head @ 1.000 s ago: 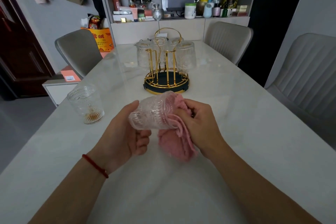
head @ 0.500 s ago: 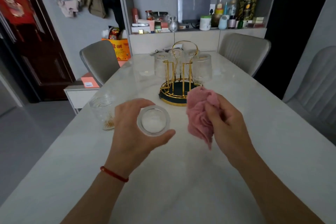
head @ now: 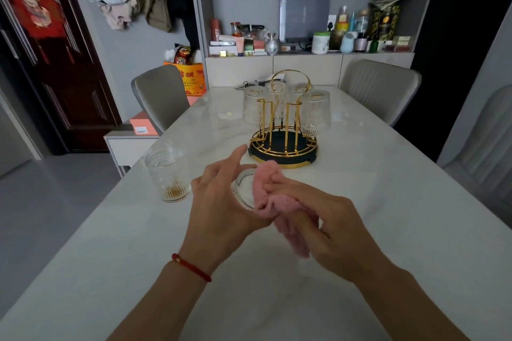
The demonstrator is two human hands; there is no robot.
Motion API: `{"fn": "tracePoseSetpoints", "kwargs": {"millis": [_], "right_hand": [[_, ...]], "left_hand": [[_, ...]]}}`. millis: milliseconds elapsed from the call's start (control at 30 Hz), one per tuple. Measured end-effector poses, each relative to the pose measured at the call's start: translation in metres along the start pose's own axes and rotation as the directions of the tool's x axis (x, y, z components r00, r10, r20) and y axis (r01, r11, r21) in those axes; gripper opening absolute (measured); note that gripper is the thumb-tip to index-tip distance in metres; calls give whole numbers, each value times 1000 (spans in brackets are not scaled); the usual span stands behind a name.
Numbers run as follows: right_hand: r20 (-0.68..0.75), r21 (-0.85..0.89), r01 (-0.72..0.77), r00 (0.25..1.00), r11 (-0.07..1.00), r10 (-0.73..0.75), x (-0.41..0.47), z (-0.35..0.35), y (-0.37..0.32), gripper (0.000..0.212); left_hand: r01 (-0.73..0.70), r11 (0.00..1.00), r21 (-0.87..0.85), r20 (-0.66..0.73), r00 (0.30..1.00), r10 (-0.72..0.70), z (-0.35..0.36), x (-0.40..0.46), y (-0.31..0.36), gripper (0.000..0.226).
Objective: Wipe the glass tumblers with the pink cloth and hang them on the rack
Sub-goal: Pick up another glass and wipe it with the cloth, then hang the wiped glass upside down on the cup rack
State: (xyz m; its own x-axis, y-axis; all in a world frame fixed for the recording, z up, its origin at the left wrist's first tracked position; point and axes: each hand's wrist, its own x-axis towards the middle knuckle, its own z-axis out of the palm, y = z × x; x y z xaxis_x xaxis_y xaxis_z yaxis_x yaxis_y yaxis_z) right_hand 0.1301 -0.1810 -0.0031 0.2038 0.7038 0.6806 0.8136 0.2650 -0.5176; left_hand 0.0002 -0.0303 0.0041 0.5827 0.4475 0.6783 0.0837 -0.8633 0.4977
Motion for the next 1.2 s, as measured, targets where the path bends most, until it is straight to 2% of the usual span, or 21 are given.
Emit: {"fn": "tracePoseSetpoints", "kwargs": {"millis": [100, 200, 300, 400, 500, 567, 667, 733, 800, 867, 933, 1100, 1200], "right_hand": [[-87, 71, -75, 993, 995, 81, 8, 12, -7, 32], [7, 12, 4, 1000, 1000, -5, 7, 22, -11, 30], [28, 78, -35, 999, 996, 33, 4, 8, -7, 34], [-27, 142, -107, 993, 984, 112, 0, -12, 1, 31], [-186, 305, -213, 943, 928, 277, 0, -20, 11, 20], [-243, 507, -325, 835, 798, 494, 2, -20, 17, 21], [-119, 802, -426, 573, 418, 811, 5, -24, 23, 27], [19, 882, -426, 456, 200, 890, 5, -30, 31, 32], [114, 898, -434, 395, 75, 911, 5, -30, 40, 43], [116, 882, -466, 360, 71, 926, 4, -28, 45, 47], [65, 871, -479, 330, 108, 942, 4, -28, 43, 43], [-23, 860, -468, 358, 201, 933, 2, -31, 43, 59], [-20, 873, -448, 360, 192, 933, 2, -35, 46, 39]], "left_hand": [[-10, 1000, 25, 64, 998, 9, 8, -1, 3, 116], [71, 997, -22, 101, 993, -68, 4, 2, 0, 127], [130, 991, -31, 88, 988, -126, 1, 5, 2, 126], [159, 987, -32, 100, 983, -156, 7, 7, 9, 118], [208, 978, -8, 109, 972, -206, 15, 15, 12, 104], [246, 968, -44, 76, 967, -243, 18, 29, 13, 91], [389, 876, -286, 69, 920, -386, 19, 64, 10, 82], [404, 830, -385, 53, 907, -417, 19, 94, 11, 84], [365, 832, -418, 13, 918, -396, 19, 123, 17, 84], [347, 825, -446, -7, 920, -391, 22, 153, 25, 83], [340, 840, -423, -24, 922, -386, 28, 181, 32, 82], [345, 902, -261, -50, 928, -369, 53, 220, 42, 83], [356, 921, -160, -34, 930, -365, 60, 231, 40, 82]]}}
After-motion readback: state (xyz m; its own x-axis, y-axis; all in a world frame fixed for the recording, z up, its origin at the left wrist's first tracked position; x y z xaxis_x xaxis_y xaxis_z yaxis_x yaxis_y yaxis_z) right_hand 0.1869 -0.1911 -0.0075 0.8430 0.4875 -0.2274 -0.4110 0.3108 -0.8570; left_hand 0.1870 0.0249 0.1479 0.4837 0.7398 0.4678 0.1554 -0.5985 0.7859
